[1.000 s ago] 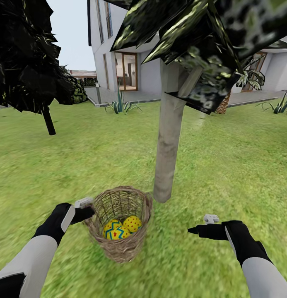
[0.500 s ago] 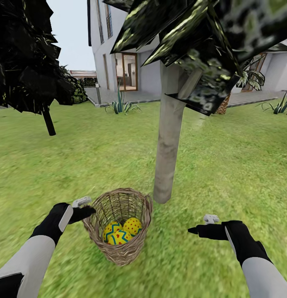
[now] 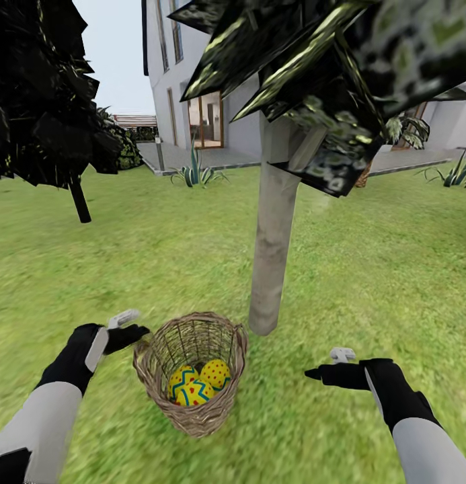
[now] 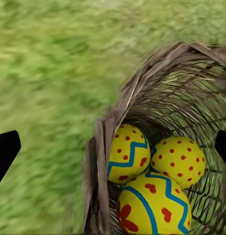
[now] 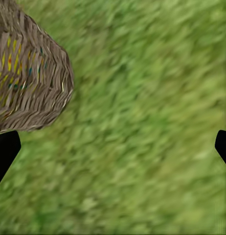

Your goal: Take the three Easter eggs out of the wicker basket on the lawn in the garden, then place them on the lawn next to a single tree (choose any tree) so that all three eggs are next to the same tree and none are left in the basket.

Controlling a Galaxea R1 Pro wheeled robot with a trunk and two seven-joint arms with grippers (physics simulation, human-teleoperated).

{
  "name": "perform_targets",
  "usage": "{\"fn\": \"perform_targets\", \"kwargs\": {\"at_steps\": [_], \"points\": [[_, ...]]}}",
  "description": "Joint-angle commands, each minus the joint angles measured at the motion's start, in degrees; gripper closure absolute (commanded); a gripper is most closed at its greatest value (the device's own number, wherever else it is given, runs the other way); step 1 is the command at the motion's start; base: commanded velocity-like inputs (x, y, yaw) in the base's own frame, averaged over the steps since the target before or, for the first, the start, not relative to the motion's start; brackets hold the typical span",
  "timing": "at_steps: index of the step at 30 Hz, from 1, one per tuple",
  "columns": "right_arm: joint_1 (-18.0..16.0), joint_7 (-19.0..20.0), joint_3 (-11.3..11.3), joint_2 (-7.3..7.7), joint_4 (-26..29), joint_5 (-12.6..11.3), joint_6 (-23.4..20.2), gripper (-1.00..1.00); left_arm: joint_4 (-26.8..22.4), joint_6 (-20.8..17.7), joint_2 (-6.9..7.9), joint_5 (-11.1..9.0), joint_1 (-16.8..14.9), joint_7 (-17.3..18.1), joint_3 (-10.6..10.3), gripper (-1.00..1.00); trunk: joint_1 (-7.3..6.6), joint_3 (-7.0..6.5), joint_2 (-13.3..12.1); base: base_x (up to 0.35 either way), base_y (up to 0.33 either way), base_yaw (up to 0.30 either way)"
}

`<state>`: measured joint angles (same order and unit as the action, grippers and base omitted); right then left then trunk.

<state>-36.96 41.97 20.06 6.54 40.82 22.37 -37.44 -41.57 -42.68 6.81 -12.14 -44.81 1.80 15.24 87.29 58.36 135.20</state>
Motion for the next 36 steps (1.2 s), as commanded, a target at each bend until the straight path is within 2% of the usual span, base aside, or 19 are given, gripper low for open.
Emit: {"fn": "perform_targets", "kwargs": {"at_steps": [1,3,4,7,10,14,16,18,21,24,27,28,29,30,31,32,36], "points": [[0.0,0.5,0.2,-0.1,0.0,0.7,0.5,-1.0,-0.4,-0.4,0.84,0.0,0.0,1.8,2.5,-1.0,-0.23,-0.13,-0.4,0.0,0.0,0.0],[0.0,0.4,0.2,-0.16,-0.1,0.9,0.9,-1.0,-0.5,-0.4,2.09,-0.1,0.0,3.8,4.7,-1.0,-0.67,-0.49,-1.2,0.0,0.0,0.0],[0.0,0.1,0.1,-0.15,0.2,0.9,1.0,-1.0,-0.4,-0.6,3.94,-0.1,0.0,6.5,6.9,-1.0,-0.89,-0.67,-1.6,0.0,0.0,0.0],[-0.1,0.0,0.0,0.08,0.6,0.8,1.1,-1.0,-0.2,-1.2,5.5,0.0,0.1,9.5,9.2,-1.0,-1.55,-1.21,-2.8,0.0,0.0,0.0],[-0.3,0.1,-0.2,0.08,1.5,0.9,1.1,-1.0,-0.4,-2.1,5.98,0.0,0.4,10.3,11.3,-1.0,-2.21,-1.74,-4.0,0.0,0.0,0.0],[-0.3,0.4,-0.3,0.02,4.6,0.9,1.2,-1.0,-0.7,-7.8,6.17,0.1,0.6,10.5,15.6,-1.0,-2.87,-2.28,-5.2,0.0,0.0,0.0],[-0.3,0.3,-0.3,0.0,7.3,0.9,1.0,-1.0,-0.7,-9.8,6.12,0.0,0.7,10.6,20.0,-1.0,-2.87,-2.28,-5.2,0.0,0.0,0.0],[-0.3,0.2,-0.2,0.03,9.7,1.0,0.7,-1.0,-0.6,-10.4,5.85,0.0,0.7,10.7,23.3,-1.0,-2.87,-2.28,-5.2,0.0,0.0,0.002],[-0.3,0.2,-0.1,0.0,13.4,1.0,-0.6,-1.0,-0.5,-10.8,5.6,0.0,0.8,11.6,24.3,-1.0,-2.87,-2.28,-5.2,0.0,0.0,0.11],[-0.2,0.2,-0.3,-0.09,15.8,1.2,-5.3,-1.0,-0.6,-10.9,5.51,0.0,0.7,15.1,24.5,-1.0,-2.87,-2.28,-5.2,0.0,0.0,0.244],[-0.3,-0.1,-2.6,-0.16,17.9,2.1,-9.9,-1.0,-0.8,-10.7,5.3,0.0,0.6,22.6,24.4,-1.0,-2.87,-2.28,-5.2,0.0,0.0,0.244],[-0.3,-0.6,-4.5,-0.35,20.1,2.5,-11.8,-1.0,-0.9,-10.7,5.2,0.0,0.6,27.0,24.4,-1.0,-2.87,-2.28,-5.2,0.0,0.0,0.095],[-0.4,-1.4,-5.8,-0.8,21.5,2.7,-12.9,-1.0,-1.0,-10.7,5.21,0.0,0.6,29.6,24.3,-1.0,-2.87,-2.28,-5.2,0.0,0.0,0.061],[-0.4,-2.1,-6.5,-1.14,22.0,2.8,-13.4,-1.0,-1.0,-10.7,5.23,0.1,0.6,30.8,24.3,-1.0,-2.87,-2.28,-5.2,0.0,0.0,0.049],[-0.4,-4.8,-8.7,-2.51,23.1,3.0,-14.6,-1.0,-1.0,-10.8,5.35,0.1,0.6,33.6,24.3,-1.0,-2.87,-2.28,-5.2,0.0,0.0,0.025],[-0.4,-8.4,-10.9,-4.52,23.7,3.0,-15.3,-1.0,-1.0,-10.8,5.51,0.1,0.6,35.3,24.3,-1.0,-2.87,-2.28,-5.2,0.0,0.0,0.013],[-0.3,-19.2,-15.3,-10.79,24.0,2.9,-15.8,-1.0,-1.1,-11.0,5.76,0.1,0.6,36.8,24.4,-1.0,-2.87,-2.28,-5.2,0.0,0.0,0.005]]}}
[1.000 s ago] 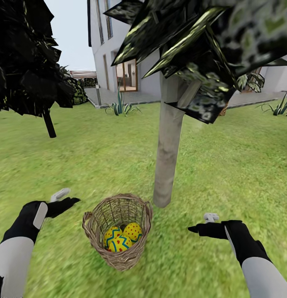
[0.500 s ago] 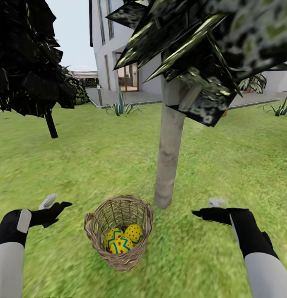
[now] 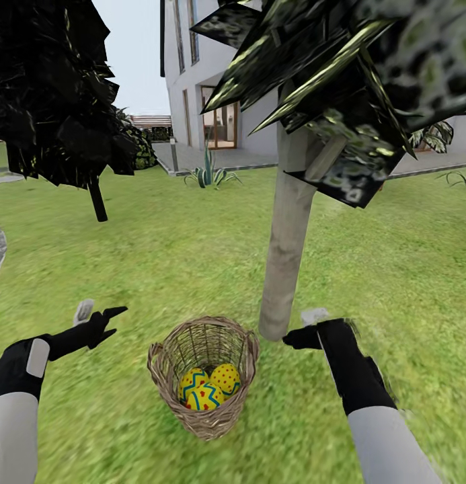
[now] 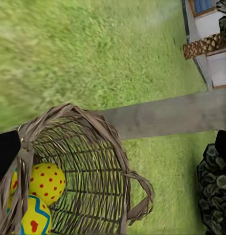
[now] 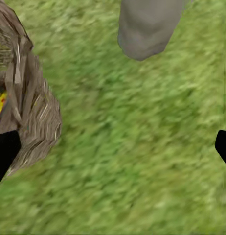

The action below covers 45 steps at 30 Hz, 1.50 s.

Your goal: Take the three Easter eggs out of the wicker basket on the lawn in the garden, then place them on the lawn next to a single tree (choose any tree) so that all three eggs are next to the same tree and none are left in the basket.

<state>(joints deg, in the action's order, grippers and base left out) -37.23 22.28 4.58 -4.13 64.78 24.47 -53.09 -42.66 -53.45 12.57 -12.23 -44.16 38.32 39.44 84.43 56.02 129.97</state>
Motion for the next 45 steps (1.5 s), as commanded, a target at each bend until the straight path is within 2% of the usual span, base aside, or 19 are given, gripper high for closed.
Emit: {"fn": "perform_targets", "kwargs": {"at_steps": [1,2,4,6,11,13,14,17,19,20,22,24,27,33,40,45], "points": [[0.0,-1.7,-0.6,-1.27,0.2,0.7,-0.2,-1.0,0.0,-0.3,-0.01,0.2,-0.1,0.4,0.1,-1.0,-0.01,0.05,0.0,0.0,0.0,0.001],[-0.1,-3.1,-1.3,-2.1,0.3,0.6,-0.3,-1.0,0.0,-0.3,-0.01,0.2,-0.1,0.5,0.1,-1.0,-0.01,0.05,0.0,0.0,0.0,0.0],[-0.1,-5.1,-4.7,-3.26,0.8,0.4,-0.4,-1.0,0.1,-0.4,-0.01,0.2,-0.1,0.6,0.1,-1.0,-0.01,0.05,0.0,0.0,0.0,0.0],[-0.1,-5.4,-7.0,-3.45,1.0,0.3,-0.5,-1.0,0.0,-0.5,0.0,0.2,-0.1,0.6,0.0,-1.0,-0.01,0.05,0.0,0.0,0.0,0.0],[-0.1,-5.7,-15.0,-3.72,1.1,0.0,-0.6,-1.0,-0.6,-2.7,0.0,0.2,-0.1,0.6,-1.6,-1.0,-0.01,0.05,0.0,0.0,0.0,0.0],[0.0,-5.7,-15.9,-3.98,1.0,-0.4,-0.6,-1.0,-1.1,-2.9,0.0,0.2,-0.1,0.6,-1.7,-1.0,-0.01,0.05,0.0,0.0,0.0,0.0],[0.1,-5.7,-16.5,-4.87,0.9,-1.8,-0.7,-1.0,-2.2,-3.1,-0.05,0.2,-0.1,0.6,-1.8,-1.0,-0.01,0.05,0.0,0.0,0.0,0.0],[0.1,-5.7,-18.6,-5.62,0.7,-6.5,-1.4,-1.0,-4.5,-3.2,-0.31,0.2,-0.1,0.6,-2.0,-1.0,-0.01,0.05,0.0,0.0,0.0,0.0],[0.0,-5.7,-21.7,-5.73,0.7,-10.4,-3.0,-1.0,-6.1,-3.2,-0.53,0.2,-0.1,0.6,-2.1,-1.0,-0.01,0.05,0.0,0.0,0.0,0.0],[-0.1,-5.8,-24.1,-5.76,0.7,-13.3,-3.7,-1.0,-7.0,-3.2,-0.65,0.2,-0.1,0.7,-2.1,-1.0,-0.01,0.05,0.0,0.0,0.0,0.0],[-0.2,-5.8,-26.1,-5.8,0.7,-16.4,-4.1,-1.0,-7.8,-3.2,-0.81,0.2,-0.1,0.7,-2.2,-1.0,-0.01,0.05,0.0,0.0,0.0,0.0],[-0.3,-5.8,-27.0,-5.82,0.5,-18.8,-4.3,-1.0,-8.1,-3.2,-0.85,0.2,-0.1,0.7,-2.6,-1.0,-0.01,0.05,0.0,0.0,0.0,0.0],[-0.3,-5.7,-27.5,-5.65,0.5,-20.6,-4.2,-1.0,-8.4,-3.3,-0.8,0.1,-0.1,0.9,-3.0,-1.0,-0.01,0.05,0.0,0.0,0.0,0.0],[-0.3,-5.8,-27.6,-5.54,0.6,-21.3,-4.4,-1.0,-8.4,-3.3,-0.72,0.1,-0.1,1.1,-3.1,-1.0,-0.01,0.05,0.0,0.0,0.0,0.034],[-0.3,-5.9,-27.6,-5.57,0.3,-21.4,-4.5,-1.0,-8.4,-3.2,-0.86,0.1,-0.1,5.5,-3.2,-1.0,-0.01,0.05,0.0,0.0,0.0,0.266],[-0.3,-6.4,-27.6,-5.55,0.3,-21.2,-4.5,-1.0,-8.4,-3.2,-0.87,0.1,-0.1,5.9,-3.3,-1.0,-0.01,0.05,0.0,0.0,0.0,0.256]]}}
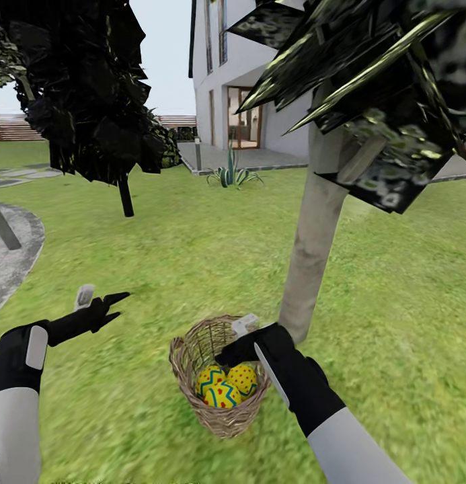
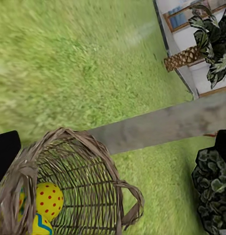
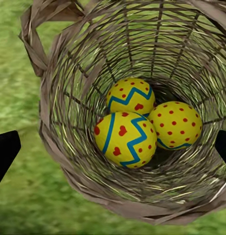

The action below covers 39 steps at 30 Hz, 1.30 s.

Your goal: Take the three Easter eggs out of the wicker basket on the lawn in the garden, then place them on the lawn next to a single tree (choose any tree) so that all three eggs are next to the same tree and none are left in the basket.

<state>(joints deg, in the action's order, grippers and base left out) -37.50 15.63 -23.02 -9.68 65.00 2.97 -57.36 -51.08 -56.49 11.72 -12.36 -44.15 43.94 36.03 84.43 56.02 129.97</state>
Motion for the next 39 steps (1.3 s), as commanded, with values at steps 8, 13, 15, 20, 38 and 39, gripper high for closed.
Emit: {"fn": "perform_targets", "kwargs": {"at_steps": [8,13,15,20,38,39], "points": [[0.0,-4.3,0.1,0.01,-0.2,0.3,-0.3,-1.0,0.7,-0.2,-0.03,0.2,-0.1,0.5,0.2,-1.0,-0.01,0.05,0.0,0.195,0.0,0.026],[0.0,-4.8,0.0,0.01,-2.2,0.4,-0.4,-1.0,0.8,-0.2,-0.03,0.2,-0.1,0.5,0.2,-1.0,-0.01,0.05,0.0,0.301,0.0,0.001],[0.0,-4.8,0.0,-0.01,-4.4,0.4,-0.4,-1.0,0.7,-0.2,-0.07,0.2,-0.1,0.5,0.2,-1.0,-0.01,0.05,0.0,0.117,0.0,0.0],[0.0,-4.7,-0.1,-0.09,-7.2,0.2,-0.5,-1.0,0.6,-0.2,-0.07,0.2,-0.1,0.5,0.2,-1.0,-0.01,0.05,0.0,0.018,0.0,0.0],[-1.9,-4.0,-11.7,0.09,-7.4,0.5,-0.6,-1.0,0.8,-0.2,-0.66,0.2,-0.1,0.5,0.2,-1.0,-0.01,0.05,0.0,0.0,0.0,0.0],[-2.5,-3.7,-12.3,0.09,-7.5,0.4,-0.6,-1.0,0.8,-0.2,-0.7,0.2,-0.1,0.5,0.2,-1.0,-0.01,0.05,0.0,0.0,0.0,0.0]]}}
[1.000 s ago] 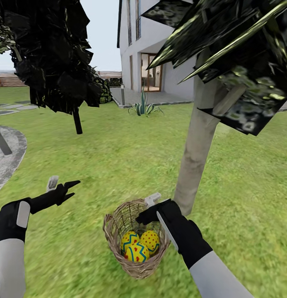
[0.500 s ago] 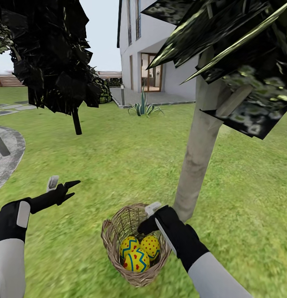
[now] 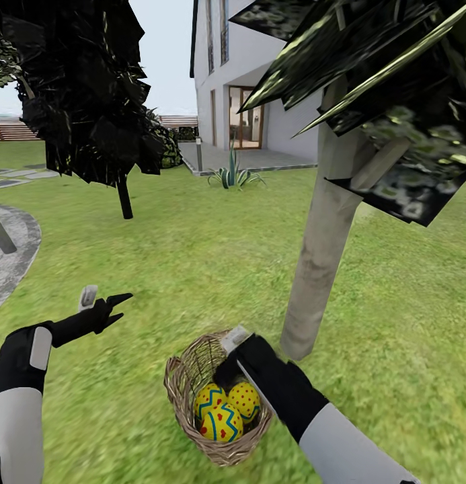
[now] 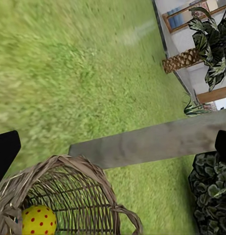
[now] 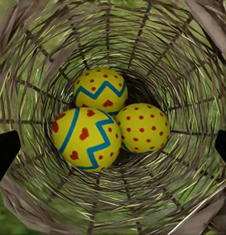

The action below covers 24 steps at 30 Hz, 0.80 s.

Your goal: Take the three Easter eggs out of the wicker basket on the lawn in the garden, then place them on the lawn next to a single tree (choose any tree) so that all three eggs are next to the same tree and none are left in the basket.

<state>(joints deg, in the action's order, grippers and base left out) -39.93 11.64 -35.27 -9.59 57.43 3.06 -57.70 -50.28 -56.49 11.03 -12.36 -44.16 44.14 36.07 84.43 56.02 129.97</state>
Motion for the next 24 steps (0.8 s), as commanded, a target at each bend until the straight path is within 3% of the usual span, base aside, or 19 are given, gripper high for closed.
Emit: {"fn": "perform_targets", "kwargs": {"at_steps": [1,3,7,9,14,17,18,19,24], "points": [[-0.7,1.1,-0.8,0.01,-0.1,0.4,-0.2,-1.0,0.0,-0.2,-0.02,0.2,-0.1,0.3,0.1,-1.0,-0.01,0.05,0.0,0.0,0.0,0.0],[-2.0,4.4,-3.4,0.01,-0.2,0.6,-0.2,-1.0,0.0,-0.2,0.01,0.2,-0.1,0.3,0.2,-1.0,-0.01,0.05,0.0,0.0,0.0,0.0],[-6.5,12.2,-11.3,0.52,-0.6,1.0,-0.1,-1.0,0.1,-0.2,0.07,0.2,-0.1,0.3,0.2,-1.0,-0.01,0.05,0.0,0.0,0.0,0.0],[-8.5,14.4,-13.7,0.68,-1.2,1.1,0.0,-1.0,0.1,-0.2,0.02,0.2,-0.1,0.3,0.2,-1.0,-0.01,0.05,0.0,0.0,0.0,0.0],[-10.5,16.6,-16.0,0.8,-2.2,1.6,0.5,-1.0,0.1,-0.2,-0.04,0.2,-0.1,0.3,0.1,-1.0,-0.01,0.05,0.0,0.0,0.0,0.0],[-11.9,21.5,-19.4,1.38,-3.0,2.5,0.7,-1.0,0.1,-0.2,-0.04,0.2,-0.1,0.3,0.1,-1.0,-0.01,0.05,0.0,0.0,0.0,0.0],[-12.7,23.8,-20.5,1.69,-3.5,3.4,0.9,-1.0,0.1,-0.2,-0.04,0.3,-0.1,0.3,0.1,-1.0,-0.01,0.05,0.0,0.0,0.0,0.0],[-14.2,29.3,-22.1,2.22,-4.6,7.0,1.2,-1.0,0.1,-0.2,-0.05,0.3,-0.1,0.3,0.1,-1.0,-0.01,0.05,0.0,0.0,0.0,0.0],[-14.8,37.4,-22.7,3.34,-6.3,15.1,4.0,-1.0,0.1,-0.2,-0.05,0.3,-0.1,0.3,0.1,-1.0,-0.01,0.05,0.0,0.0,0.0,0.0]]}}
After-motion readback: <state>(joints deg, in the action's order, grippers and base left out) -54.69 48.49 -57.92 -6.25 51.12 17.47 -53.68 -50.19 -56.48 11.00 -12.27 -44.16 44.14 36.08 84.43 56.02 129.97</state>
